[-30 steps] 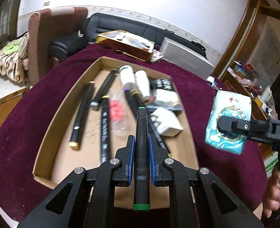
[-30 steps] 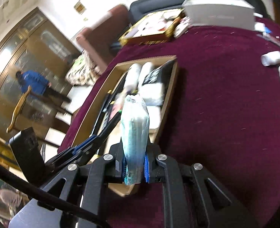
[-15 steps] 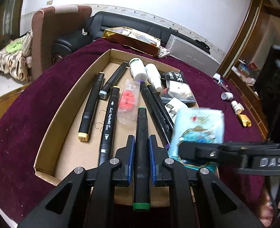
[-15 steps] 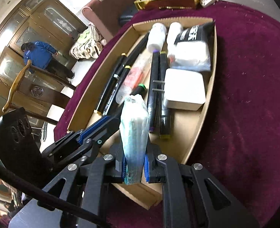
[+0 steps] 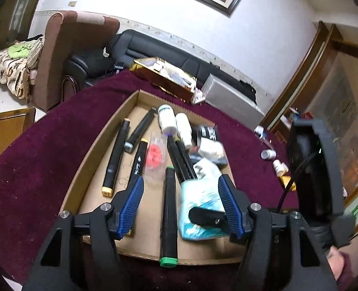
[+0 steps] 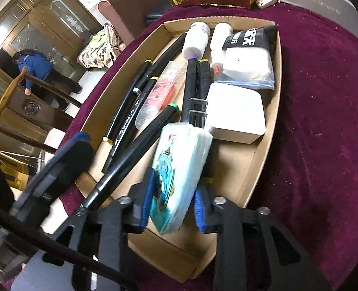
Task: Organize objects
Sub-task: 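Carry the tissue pack and marker to the tray and release them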
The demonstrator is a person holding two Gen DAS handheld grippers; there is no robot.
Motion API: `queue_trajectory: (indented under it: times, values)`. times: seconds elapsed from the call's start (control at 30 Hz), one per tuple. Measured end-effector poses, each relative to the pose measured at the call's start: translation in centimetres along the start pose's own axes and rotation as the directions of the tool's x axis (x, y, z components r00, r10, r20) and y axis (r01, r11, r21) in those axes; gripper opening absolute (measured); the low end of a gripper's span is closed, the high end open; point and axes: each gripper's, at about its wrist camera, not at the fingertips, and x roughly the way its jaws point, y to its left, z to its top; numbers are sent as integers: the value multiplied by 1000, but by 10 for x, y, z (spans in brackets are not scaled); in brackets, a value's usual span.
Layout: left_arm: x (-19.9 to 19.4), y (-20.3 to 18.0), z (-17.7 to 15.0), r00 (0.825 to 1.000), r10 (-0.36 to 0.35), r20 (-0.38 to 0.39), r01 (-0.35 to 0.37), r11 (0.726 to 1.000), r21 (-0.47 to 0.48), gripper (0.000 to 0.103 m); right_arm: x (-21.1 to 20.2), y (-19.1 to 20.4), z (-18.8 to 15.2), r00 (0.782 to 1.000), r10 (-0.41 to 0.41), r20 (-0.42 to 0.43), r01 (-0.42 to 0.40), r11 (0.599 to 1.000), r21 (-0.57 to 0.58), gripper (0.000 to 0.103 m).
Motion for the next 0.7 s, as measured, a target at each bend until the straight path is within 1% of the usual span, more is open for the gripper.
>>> queue_trajectory:
  times: [0.07,0.13,0.2,0.3,0.37,0.4,0.43,0.5,0.53,0.63,0.7]
  values:
    - [-4,0,3,1000,3,13,-3,1000,-3,58,-4,3,-2,1000,-18,15,18,1000,-16,33]
    - [-7,0,5,1000,14,23,-14,1000,-8,58,-10,5,-3,999,-33,31,34,999,-26,40]
    - [-8,1,8,999,22,25,-22,1000,-12,58,-19,5,-4,997,-47,66,49,998,-28,43]
    - [-9,-2,10,998,52,25,-52,999,-2,58,-37,2,-6,991,-61,116,64,998,-16,44]
    - [-9,-5,10,996,77,32,-78,997,16,58,-50,0,-8,984,-78,158,80,997,-9,44]
    - [-10,-9,10,995,96,41,-98,995,31,58,-56,0,-9,980,-89,180,92,996,-8,46]
    - [-11,-11,9,993,108,48,-110,993,45,58,-62,2,-9,973,-105,207,109,994,-7,50]
    - [-12,-19,9,989,133,62,-137,987,79,58,-76,4,-11,952,-147,267,153,988,-2,56]
    - [-13,-22,9,987,144,70,-150,984,94,58,-85,4,-13,936,-177,304,186,983,0,58]
    - [-15,-33,7,983,160,90,-171,977,126,58,-98,8,-15,891,-265,368,287,958,-6,61]
    - [-14,-40,5,983,160,90,-172,975,142,58,-106,10,-16,854,-323,408,356,934,-7,61]
